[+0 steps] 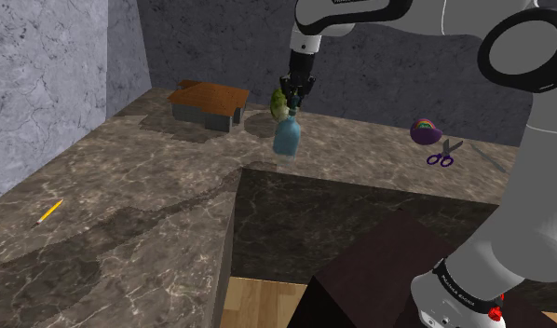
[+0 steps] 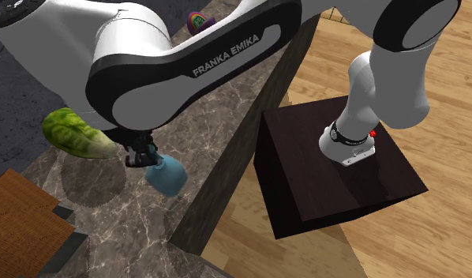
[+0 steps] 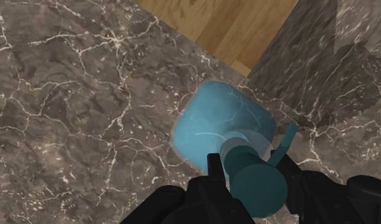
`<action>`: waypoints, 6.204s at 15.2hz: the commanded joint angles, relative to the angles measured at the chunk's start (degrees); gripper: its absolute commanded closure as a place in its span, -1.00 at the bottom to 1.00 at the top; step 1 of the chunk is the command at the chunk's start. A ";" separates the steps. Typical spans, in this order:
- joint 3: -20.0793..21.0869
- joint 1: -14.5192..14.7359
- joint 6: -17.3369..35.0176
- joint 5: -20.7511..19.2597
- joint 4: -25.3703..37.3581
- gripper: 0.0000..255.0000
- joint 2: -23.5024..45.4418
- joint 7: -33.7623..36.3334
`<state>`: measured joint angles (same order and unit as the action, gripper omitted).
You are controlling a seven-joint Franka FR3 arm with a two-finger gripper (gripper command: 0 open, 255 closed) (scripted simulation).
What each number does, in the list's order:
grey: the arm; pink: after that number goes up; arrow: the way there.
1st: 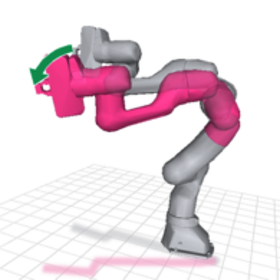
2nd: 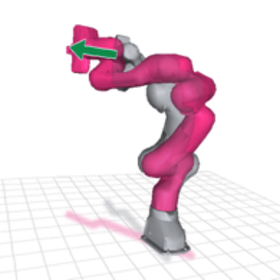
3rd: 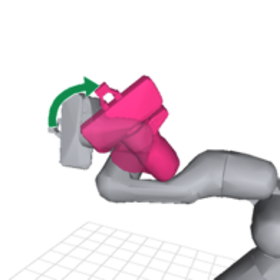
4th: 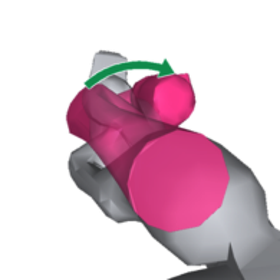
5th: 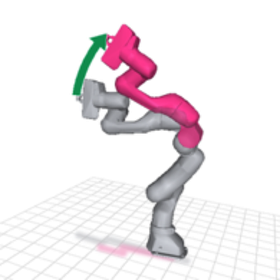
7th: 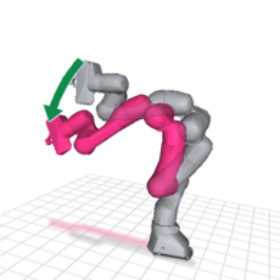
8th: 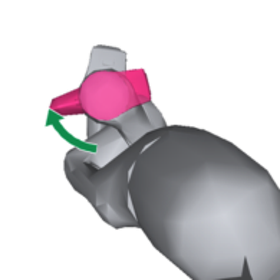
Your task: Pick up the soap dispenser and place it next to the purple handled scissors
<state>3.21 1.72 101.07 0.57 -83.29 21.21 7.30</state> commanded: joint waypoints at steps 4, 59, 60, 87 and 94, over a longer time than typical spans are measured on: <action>0.02 0.03 -3.99 -0.01 4.01 1.00 0.01 0.08; -13.89 -18.66 -23.31 -1.87 -3.14 1.00 -26.18 -32.41; -14.63 -19.28 -23.51 -2.08 -3.16 1.00 -26.42 -33.80; -33.82 -38.09 -28.73 1.26 15.73 1.00 -12.52 -70.91; -33.16 -36.52 -21.70 -0.83 5.14 1.00 -16.56 -69.39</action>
<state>-29.98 -34.87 78.48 -0.18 -77.18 4.81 -62.17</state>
